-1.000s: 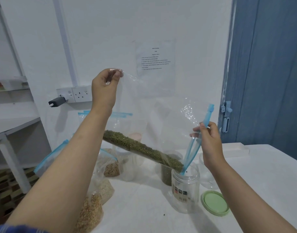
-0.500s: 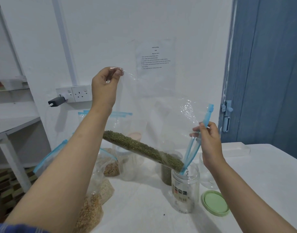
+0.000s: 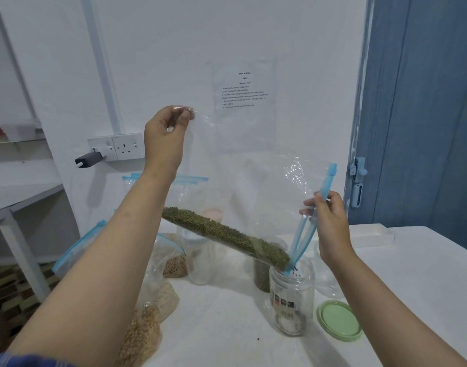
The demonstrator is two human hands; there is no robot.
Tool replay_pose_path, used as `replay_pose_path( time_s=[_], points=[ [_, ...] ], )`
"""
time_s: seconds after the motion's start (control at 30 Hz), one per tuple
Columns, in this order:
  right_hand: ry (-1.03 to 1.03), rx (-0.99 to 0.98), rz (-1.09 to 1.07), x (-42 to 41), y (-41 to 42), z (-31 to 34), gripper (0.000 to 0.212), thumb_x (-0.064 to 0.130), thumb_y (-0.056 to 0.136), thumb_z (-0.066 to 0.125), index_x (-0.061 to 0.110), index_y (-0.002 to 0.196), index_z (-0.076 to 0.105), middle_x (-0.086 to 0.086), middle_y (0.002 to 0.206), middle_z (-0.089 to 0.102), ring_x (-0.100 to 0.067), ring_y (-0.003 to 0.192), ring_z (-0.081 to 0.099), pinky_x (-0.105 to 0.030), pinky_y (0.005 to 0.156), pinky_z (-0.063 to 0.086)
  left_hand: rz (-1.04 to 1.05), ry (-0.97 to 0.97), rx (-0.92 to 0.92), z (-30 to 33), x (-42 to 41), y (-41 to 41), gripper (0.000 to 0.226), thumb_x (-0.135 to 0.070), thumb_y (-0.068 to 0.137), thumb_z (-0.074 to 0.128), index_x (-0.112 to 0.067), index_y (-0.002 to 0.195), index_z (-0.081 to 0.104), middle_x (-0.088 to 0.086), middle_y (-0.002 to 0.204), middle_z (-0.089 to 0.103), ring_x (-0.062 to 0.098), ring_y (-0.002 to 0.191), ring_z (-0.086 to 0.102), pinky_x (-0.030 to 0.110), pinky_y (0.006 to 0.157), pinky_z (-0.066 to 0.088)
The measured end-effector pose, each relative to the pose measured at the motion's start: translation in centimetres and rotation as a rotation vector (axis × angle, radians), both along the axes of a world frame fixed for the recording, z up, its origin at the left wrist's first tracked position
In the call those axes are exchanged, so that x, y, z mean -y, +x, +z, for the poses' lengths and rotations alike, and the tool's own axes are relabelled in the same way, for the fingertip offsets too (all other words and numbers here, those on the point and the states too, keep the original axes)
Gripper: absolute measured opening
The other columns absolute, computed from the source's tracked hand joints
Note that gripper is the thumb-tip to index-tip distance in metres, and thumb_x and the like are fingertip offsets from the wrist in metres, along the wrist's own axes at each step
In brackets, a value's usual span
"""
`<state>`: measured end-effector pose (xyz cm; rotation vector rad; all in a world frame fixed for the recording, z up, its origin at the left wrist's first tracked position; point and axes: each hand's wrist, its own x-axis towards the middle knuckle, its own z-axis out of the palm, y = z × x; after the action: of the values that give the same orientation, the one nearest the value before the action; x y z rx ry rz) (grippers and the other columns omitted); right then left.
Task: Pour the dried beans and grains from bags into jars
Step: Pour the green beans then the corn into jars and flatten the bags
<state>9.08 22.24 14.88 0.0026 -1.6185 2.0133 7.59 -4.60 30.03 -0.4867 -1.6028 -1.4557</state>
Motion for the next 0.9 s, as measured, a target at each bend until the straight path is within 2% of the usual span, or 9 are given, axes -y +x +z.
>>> replay_pose_path(
  time_s=[0.13, 0.27, 0.37, 0.43, 0.53, 0.63, 0.73, 0.9],
  points=[
    [-0.006, 0.009, 0.000, 0.0, -0.2, -0.1, 0.010, 0.026, 0.105, 0.046, 0.022, 0.101, 0.053, 0.004, 0.087, 0.065, -0.018, 0.077, 0.062, -0.043, 0.094, 0.049, 0.012, -0.030, -0.008, -0.2, 0.1, -0.2, 0.022, -0.011, 0.097, 0.057, -0.028, 0.086, 0.065, -0.012, 0.087, 0.068, 0.005, 0.088, 0.060, 0.020, 0.091, 0.047],
    [0.000, 0.014, -0.001, 0.1, -0.2, -0.3, 0.010, 0.027, 0.105, 0.045, 0.021, 0.102, 0.053, 0.003, 0.089, 0.064, -0.017, 0.077, 0.062, -0.042, 0.093, 0.050, 0.057, -0.076, 0.005, -0.7, 0.1, -0.3, 0.022, -0.023, 0.099, 0.055, -0.037, 0.084, 0.063, -0.022, 0.091, 0.064, 0.007, 0.089, 0.055, 0.022, 0.090, 0.042],
    [-0.001, 0.017, -0.003, 0.1, -0.3, -0.4, 0.010, 0.026, 0.105, 0.045, 0.023, 0.101, 0.053, 0.003, 0.089, 0.064, -0.017, 0.077, 0.063, -0.043, 0.094, 0.049, 0.058, -0.087, 0.023, -1.1, 0.2, -0.1, 0.022, -0.026, 0.101, 0.052, -0.040, 0.088, 0.063, -0.020, 0.100, 0.063, 0.003, 0.091, 0.054, 0.020, 0.091, 0.041],
    [0.004, 0.021, -0.008, 0.0, -0.4, -0.4, 0.011, 0.025, 0.106, 0.044, 0.023, 0.103, 0.054, 0.003, 0.090, 0.064, -0.017, 0.078, 0.063, -0.044, 0.095, 0.049, 0.052, -0.112, 0.039, -1.3, 0.4, 0.0, 0.020, -0.026, 0.102, 0.051, -0.041, 0.094, 0.063, -0.019, 0.105, 0.061, -0.002, 0.091, 0.052, 0.016, 0.091, 0.040],
    [0.012, 0.021, -0.012, 0.0, -0.3, -0.4, 0.011, 0.025, 0.106, 0.043, 0.023, 0.102, 0.053, 0.002, 0.091, 0.064, -0.016, 0.078, 0.063, -0.043, 0.095, 0.049, 0.075, -0.204, 0.077, -1.6, 0.6, 0.4, 0.017, -0.025, 0.101, 0.052, -0.038, 0.107, 0.060, -0.019, 0.102, 0.050, -0.010, 0.081, 0.046, 0.004, 0.082, 0.036],
    [0.013, 0.017, -0.012, 0.0, -0.3, -0.5, 0.012, 0.025, 0.106, 0.043, 0.023, 0.100, 0.053, 0.001, 0.091, 0.064, -0.016, 0.078, 0.063, -0.044, 0.095, 0.049, 0.049, -0.250, 0.132, -1.6, 0.8, 0.9, 0.035, -0.008, 0.093, 0.056, -0.035, 0.116, 0.057, -0.015, 0.102, 0.044, -0.010, 0.079, 0.044, 0.002, 0.080, 0.036],
    [0.008, 0.021, -0.013, 0.0, -0.3, -0.6, 0.012, 0.024, 0.106, 0.043, 0.023, 0.099, 0.053, 0.001, 0.090, 0.064, -0.016, 0.078, 0.063, -0.044, 0.096, 0.049, 0.053, -0.313, 0.175, -1.6, 1.2, 1.3, 0.058, 0.001, 0.079, 0.050, -0.036, 0.122, 0.056, -0.015, 0.106, 0.043, 0.002, 0.086, 0.044, 0.009, 0.079, 0.040],
    [0.010, 0.033, -0.012, -0.1, -0.3, -0.7, 0.014, 0.024, 0.106, 0.042, 0.026, 0.096, 0.053, 0.002, 0.090, 0.064, -0.016, 0.079, 0.063, -0.046, 0.099, 0.049, 0.070, -0.450, 0.233, -1.4, 1.8, 1.7, 0.078, 0.013, 0.077, 0.038, -0.041, 0.131, 0.052, -0.013, 0.104, 0.041, 0.007, 0.085, 0.041, 0.008, 0.070, 0.039]
  ],
)
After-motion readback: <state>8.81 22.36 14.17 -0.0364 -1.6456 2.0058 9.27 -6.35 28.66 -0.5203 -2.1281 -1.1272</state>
